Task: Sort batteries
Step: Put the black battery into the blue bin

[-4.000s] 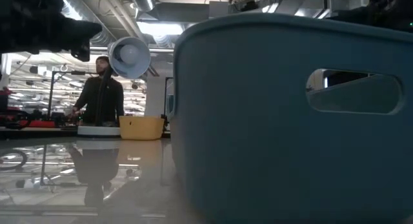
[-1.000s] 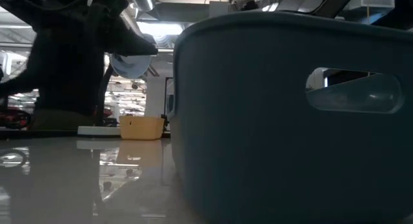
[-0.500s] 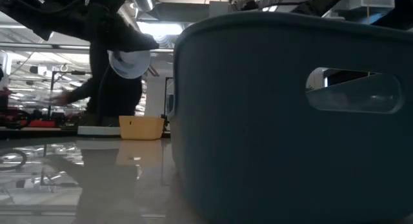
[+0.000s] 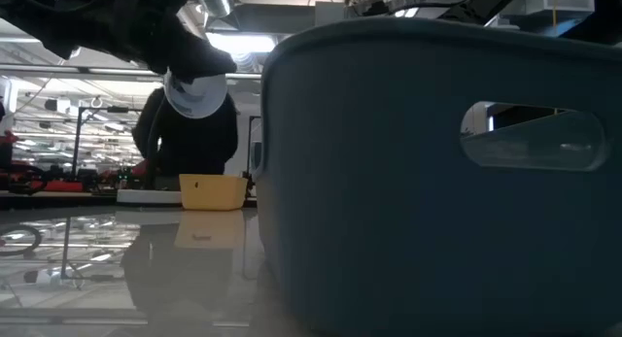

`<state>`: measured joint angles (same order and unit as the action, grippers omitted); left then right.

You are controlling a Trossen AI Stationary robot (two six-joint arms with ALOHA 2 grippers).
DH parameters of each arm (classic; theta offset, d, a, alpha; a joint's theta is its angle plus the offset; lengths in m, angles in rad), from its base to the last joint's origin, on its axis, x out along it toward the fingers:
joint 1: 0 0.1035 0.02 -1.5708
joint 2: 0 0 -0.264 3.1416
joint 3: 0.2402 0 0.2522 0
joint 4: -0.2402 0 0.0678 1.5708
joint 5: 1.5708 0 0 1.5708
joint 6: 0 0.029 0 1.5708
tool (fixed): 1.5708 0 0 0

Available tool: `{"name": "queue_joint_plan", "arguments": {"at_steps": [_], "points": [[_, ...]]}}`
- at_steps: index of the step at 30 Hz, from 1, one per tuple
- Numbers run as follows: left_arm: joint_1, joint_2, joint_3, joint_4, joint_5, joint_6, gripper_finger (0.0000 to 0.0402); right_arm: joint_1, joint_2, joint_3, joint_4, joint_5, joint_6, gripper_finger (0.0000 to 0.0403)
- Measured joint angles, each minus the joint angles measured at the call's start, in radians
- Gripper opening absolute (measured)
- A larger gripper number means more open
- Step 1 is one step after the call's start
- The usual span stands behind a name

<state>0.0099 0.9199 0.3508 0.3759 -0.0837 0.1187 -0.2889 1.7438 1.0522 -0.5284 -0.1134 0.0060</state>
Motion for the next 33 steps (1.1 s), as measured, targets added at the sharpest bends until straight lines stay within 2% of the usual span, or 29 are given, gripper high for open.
{"name": "queue_joint_plan", "arguments": {"at_steps": [4,11,18,24,33], "points": [[-0.023,0.0,0.0,0.0,0.0,0.045,0.0168,0.015,-0.001,0.0,-0.03,0.029,0.223,0.016],[-0.025,0.0,0.0,0.0,0.0,0.086,0.0168,0.064,-0.003,0.001,-0.088,0.172,0.551,0.016],[-0.025,0.0,0.0,-0.021,-0.001,0.095,0.0168,0.082,-0.065,0.001,-0.118,0.286,0.645,0.016],[-0.025,0.0,0.0,-0.054,-0.001,0.098,0.0168,0.088,-0.092,-0.02,-0.218,0.41,0.751,0.016],[-0.025,0.0,0.0,-0.065,-0.001,0.072,0.0168,0.088,-0.095,-0.222,-0.017,0.409,0.881,0.0159]]}}
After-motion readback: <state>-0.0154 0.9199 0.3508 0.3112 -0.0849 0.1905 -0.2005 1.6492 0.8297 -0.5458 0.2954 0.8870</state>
